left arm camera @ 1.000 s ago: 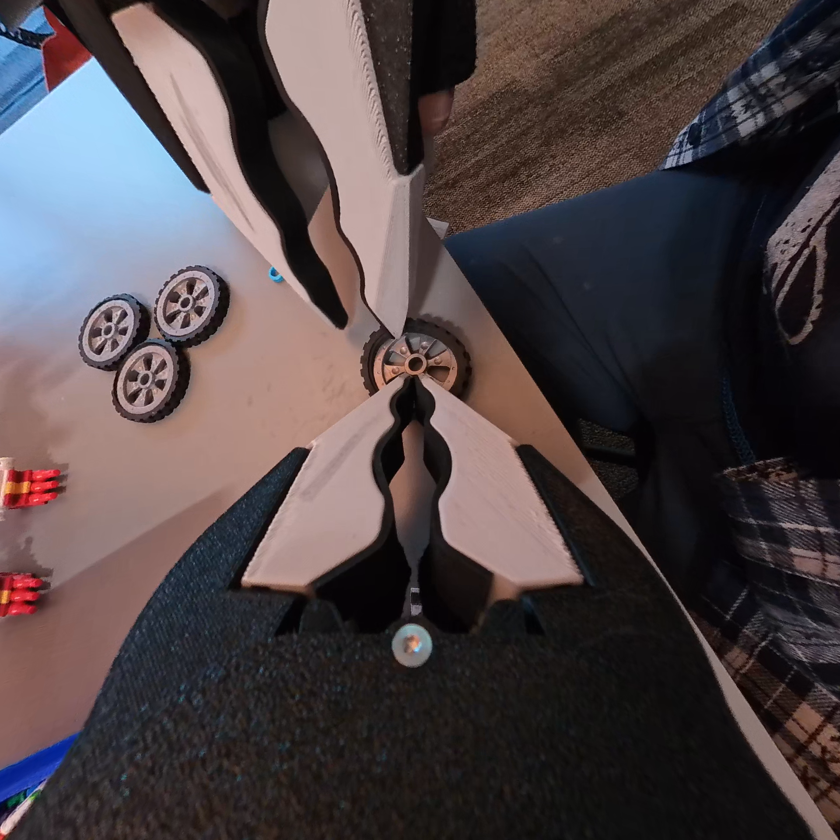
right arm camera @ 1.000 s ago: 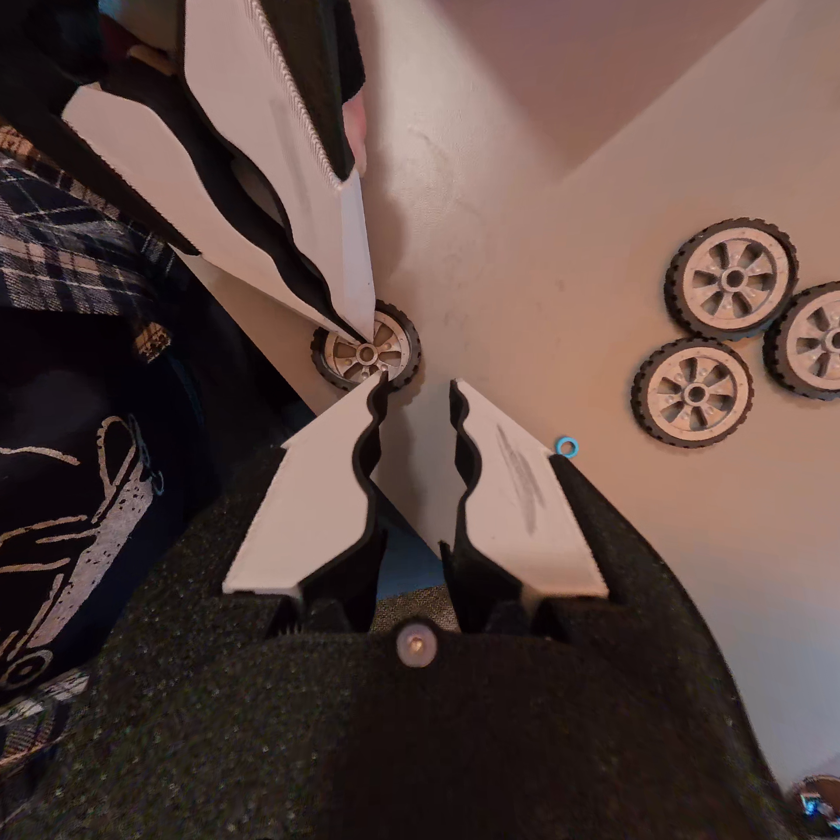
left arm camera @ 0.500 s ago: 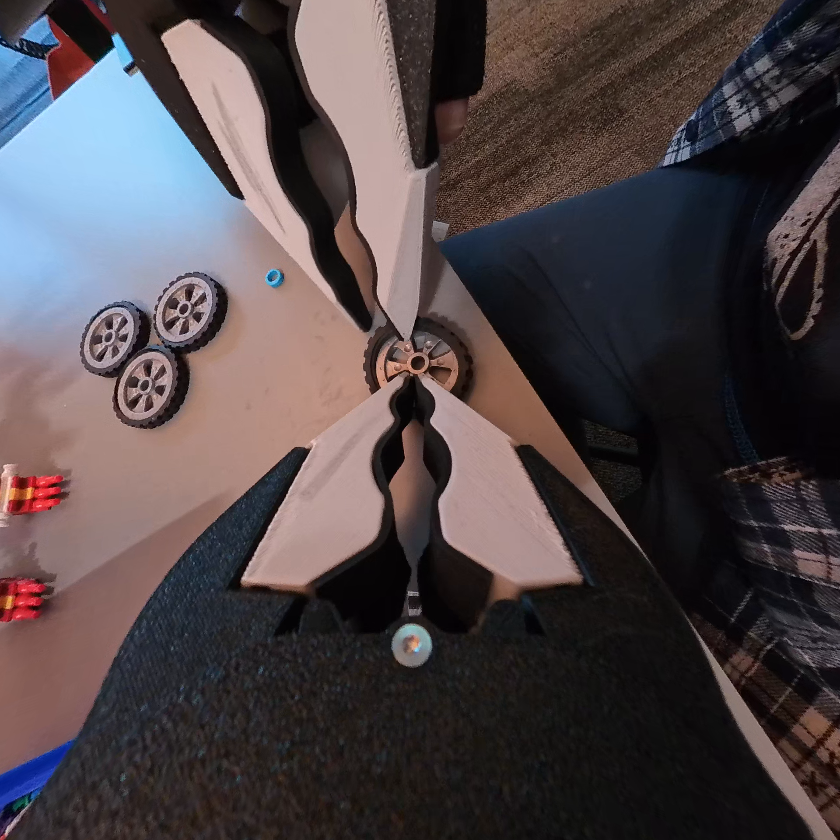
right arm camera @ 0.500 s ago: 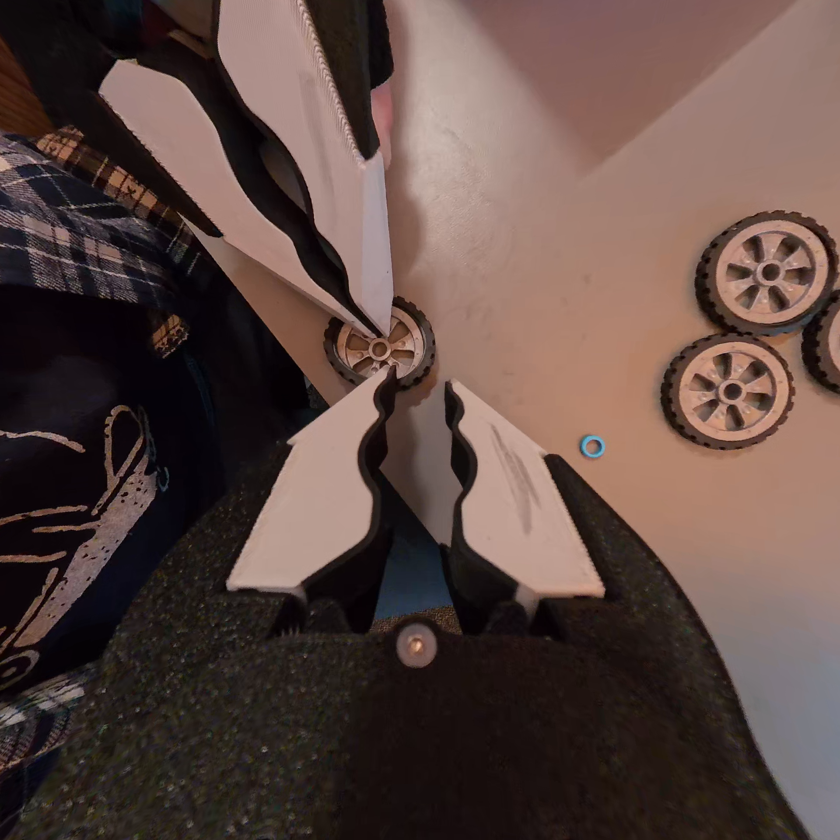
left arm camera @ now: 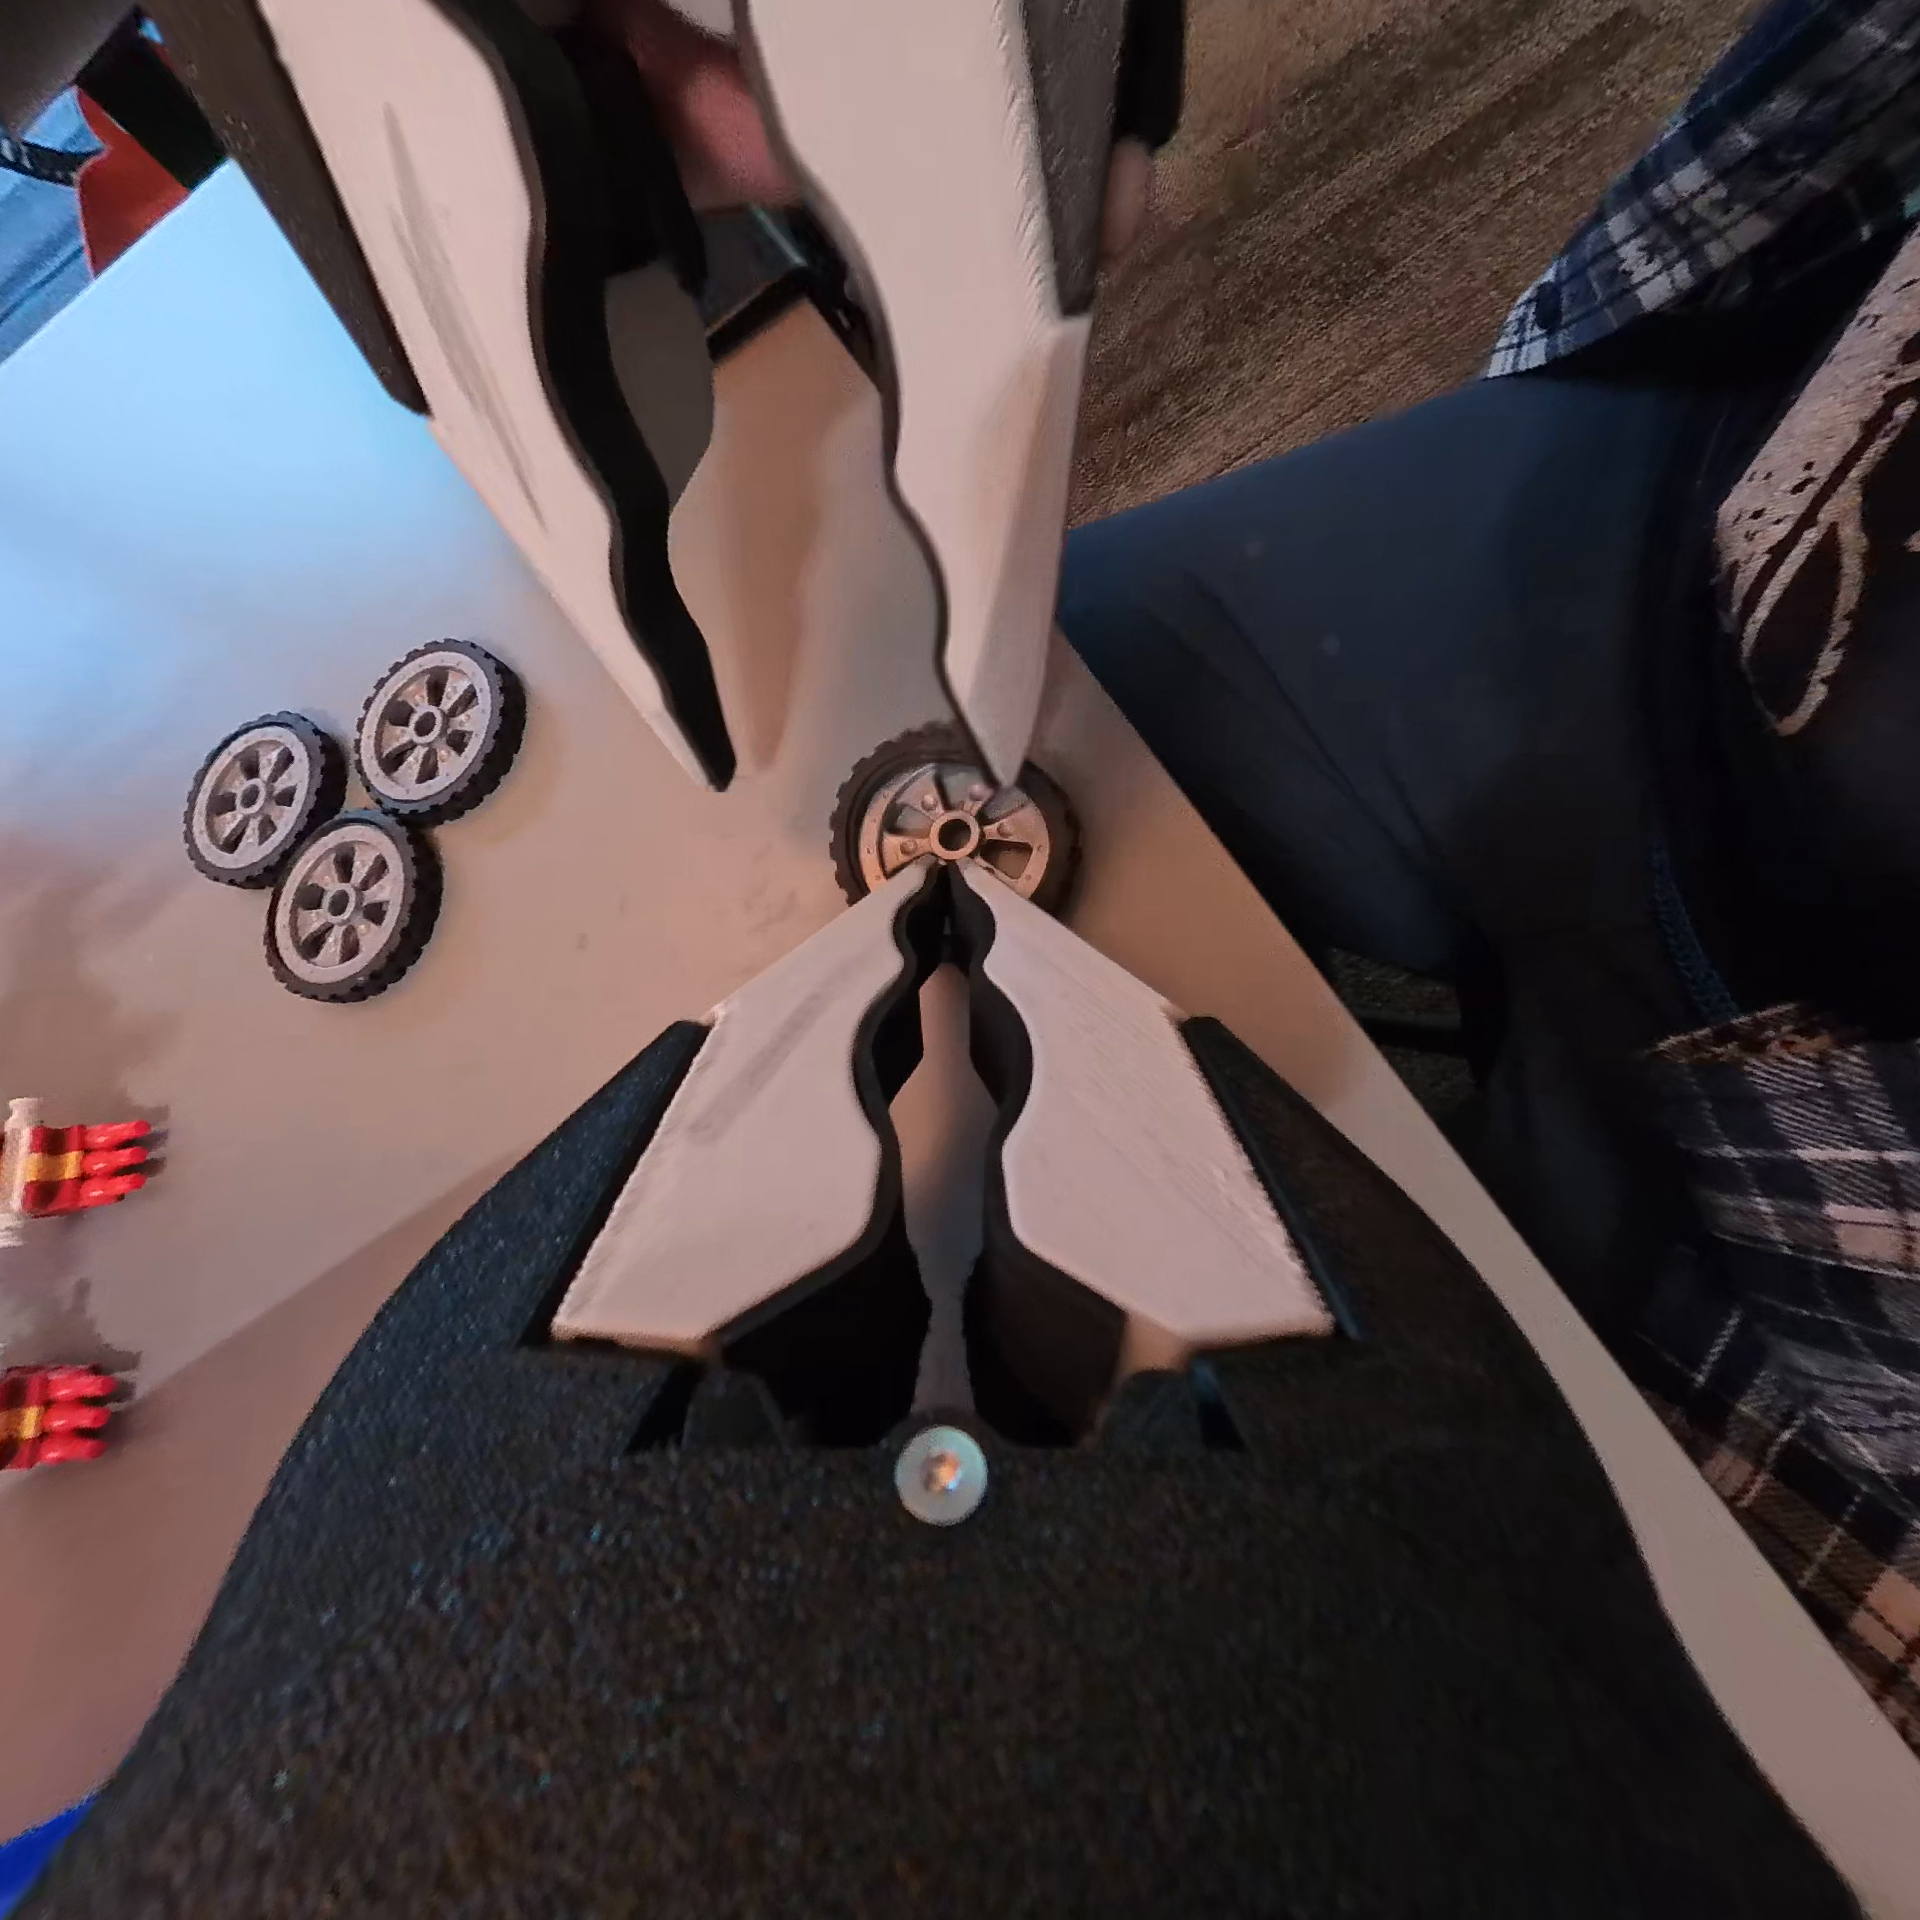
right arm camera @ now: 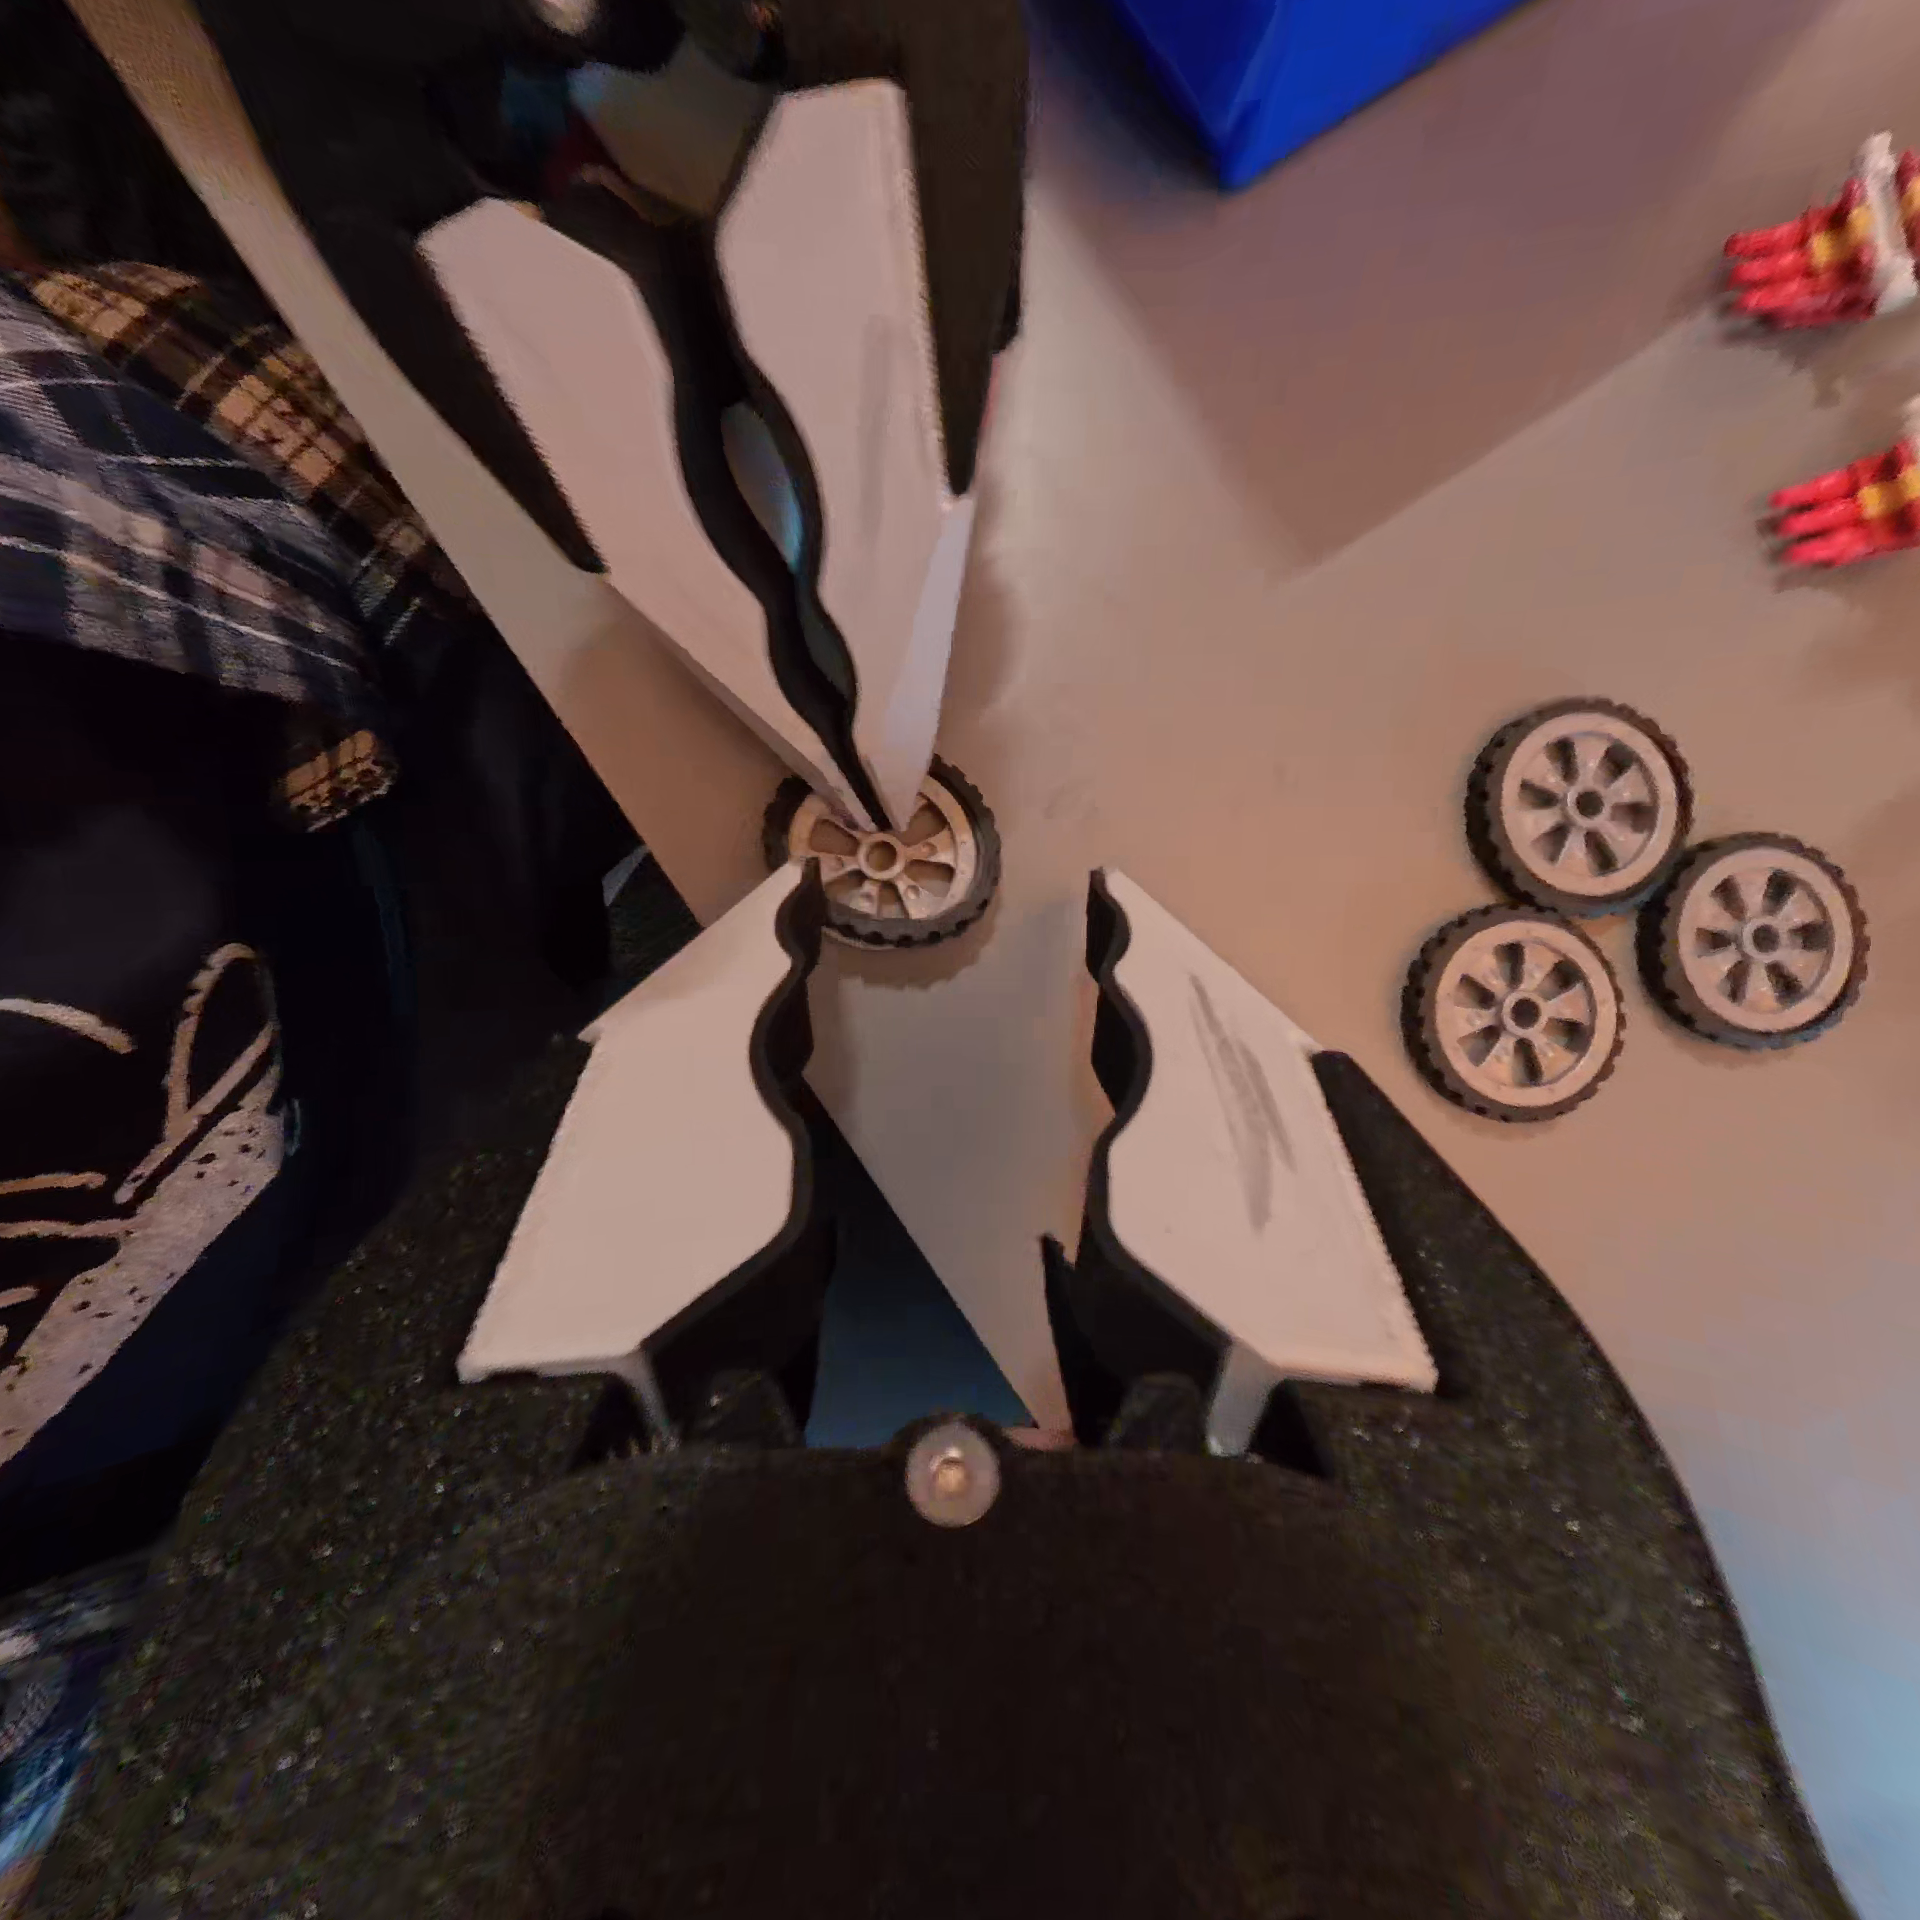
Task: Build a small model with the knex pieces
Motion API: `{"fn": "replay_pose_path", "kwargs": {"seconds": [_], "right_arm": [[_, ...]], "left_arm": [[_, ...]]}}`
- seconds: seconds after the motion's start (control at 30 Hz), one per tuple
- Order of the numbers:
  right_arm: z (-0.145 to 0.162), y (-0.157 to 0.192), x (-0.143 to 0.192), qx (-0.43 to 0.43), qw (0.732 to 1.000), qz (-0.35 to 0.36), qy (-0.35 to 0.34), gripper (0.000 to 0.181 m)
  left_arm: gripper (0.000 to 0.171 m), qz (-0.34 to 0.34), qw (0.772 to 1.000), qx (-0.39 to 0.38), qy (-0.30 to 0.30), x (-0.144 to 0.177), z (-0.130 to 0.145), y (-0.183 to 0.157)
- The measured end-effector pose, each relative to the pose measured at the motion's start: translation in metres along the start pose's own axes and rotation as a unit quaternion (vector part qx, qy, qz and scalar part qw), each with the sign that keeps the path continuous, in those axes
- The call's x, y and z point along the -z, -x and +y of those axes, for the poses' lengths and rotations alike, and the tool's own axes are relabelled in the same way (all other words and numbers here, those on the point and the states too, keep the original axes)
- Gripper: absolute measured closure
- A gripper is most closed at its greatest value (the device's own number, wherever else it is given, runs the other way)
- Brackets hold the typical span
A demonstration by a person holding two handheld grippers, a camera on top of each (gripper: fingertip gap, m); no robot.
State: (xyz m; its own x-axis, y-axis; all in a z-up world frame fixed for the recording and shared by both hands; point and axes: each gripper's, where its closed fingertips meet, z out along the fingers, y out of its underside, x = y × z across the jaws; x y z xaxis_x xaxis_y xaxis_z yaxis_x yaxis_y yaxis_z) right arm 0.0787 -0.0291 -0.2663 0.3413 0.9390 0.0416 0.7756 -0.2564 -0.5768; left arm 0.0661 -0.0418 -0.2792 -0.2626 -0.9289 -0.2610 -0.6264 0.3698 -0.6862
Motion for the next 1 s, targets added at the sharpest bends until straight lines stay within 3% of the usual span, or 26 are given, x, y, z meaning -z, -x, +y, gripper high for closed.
{"fn": "replay_pose_path", "kwargs": {"seconds": [0.13,0.23,0.67,1.0], "right_arm": [[-0.006,0.016,0.005,0.082,0.996,-0.015,-0.018,0.145],[0.005,0.026,0.002,0.122,0.992,-0.029,0.006,0.158],[0.01,0.036,-0.005,0.153,0.988,-0.037,-0.009,0.177],[0.012,0.037,-0.006,0.214,0.975,0.065,0.008,0.176]], "left_arm": [[0.171,0.012,1.0,-0.001,-0.002,0.0,0.0,0.0],[0.171,0.018,1.0,0.001,-0.003,0.0,0.0,0.001],[0.171,0.028,1.0,0.009,-0.003,-0.008,-0.009,0.001],[0.171,0.018,1.0,0.02,-0.003,-0.01,-0.011,0.002]]}}
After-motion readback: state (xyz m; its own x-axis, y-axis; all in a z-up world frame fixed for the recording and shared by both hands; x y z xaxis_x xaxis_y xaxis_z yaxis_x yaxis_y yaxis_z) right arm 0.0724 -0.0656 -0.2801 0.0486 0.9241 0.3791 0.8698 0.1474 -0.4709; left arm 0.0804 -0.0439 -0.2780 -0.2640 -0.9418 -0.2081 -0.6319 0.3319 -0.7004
